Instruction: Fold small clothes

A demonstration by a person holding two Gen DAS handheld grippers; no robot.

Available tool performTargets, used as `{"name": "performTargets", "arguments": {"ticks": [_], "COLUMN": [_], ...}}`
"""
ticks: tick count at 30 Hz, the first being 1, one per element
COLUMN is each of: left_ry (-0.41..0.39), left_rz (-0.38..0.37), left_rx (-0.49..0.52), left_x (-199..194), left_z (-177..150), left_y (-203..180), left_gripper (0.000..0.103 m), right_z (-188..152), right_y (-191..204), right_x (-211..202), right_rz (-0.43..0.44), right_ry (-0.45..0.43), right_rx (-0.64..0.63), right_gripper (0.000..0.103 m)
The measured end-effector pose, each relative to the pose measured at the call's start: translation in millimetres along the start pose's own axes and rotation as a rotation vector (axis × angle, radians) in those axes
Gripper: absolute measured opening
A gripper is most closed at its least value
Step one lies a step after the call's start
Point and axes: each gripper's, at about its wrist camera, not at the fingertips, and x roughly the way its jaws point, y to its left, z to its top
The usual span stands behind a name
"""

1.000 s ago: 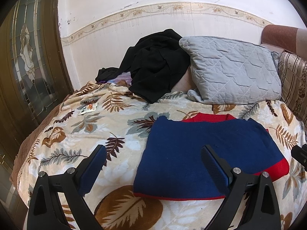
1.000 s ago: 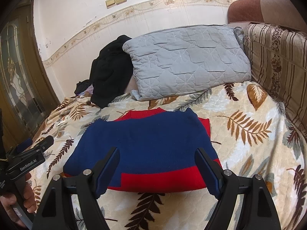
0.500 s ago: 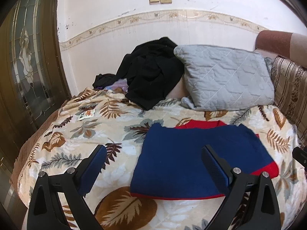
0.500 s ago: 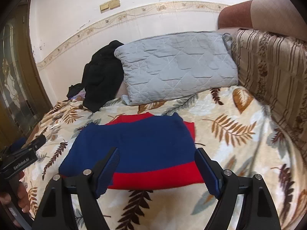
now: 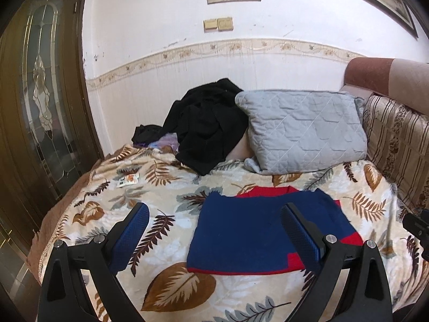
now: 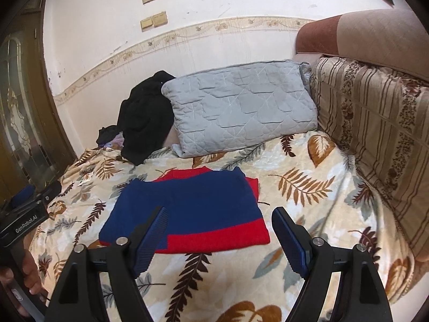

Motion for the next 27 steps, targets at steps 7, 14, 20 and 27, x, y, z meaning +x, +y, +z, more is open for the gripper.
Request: {"name": "performTargets", "arguments": {"ticks": [7, 14, 20, 27], "left_ry": [0.003, 0.014, 0.009, -0.019], "left_rz": [-0.003, -0.001, -0.008, -0.029], "left_rx": [0.029, 0.023, 0.037, 0.038], "left_x": [-20.5, -32.9, -47.6, -66.6], "left_z": [0.7, 5.2, 18.0, 29.0], "left_y": [-6.3, -11.3, -21.6, -35.6], "left_gripper": [0.098, 0.098, 0.098, 0.098], "right_z": [-5.7, -9.3, 2.8, 17.0], "right_y": [-5.5, -16.6, -13.0, -21.6], "right_x": [-28.4, -49.5, -72.9, -104.9], "right_rz": [-0.017, -0.013, 0.0, -0.006], "right_ry": [0.001, -0.004, -0.034, -0.081], "right_rx": [0.01, 0.057, 0.043, 0.047], "right_gripper": [0.083, 0.083, 0.083, 0.083]}}
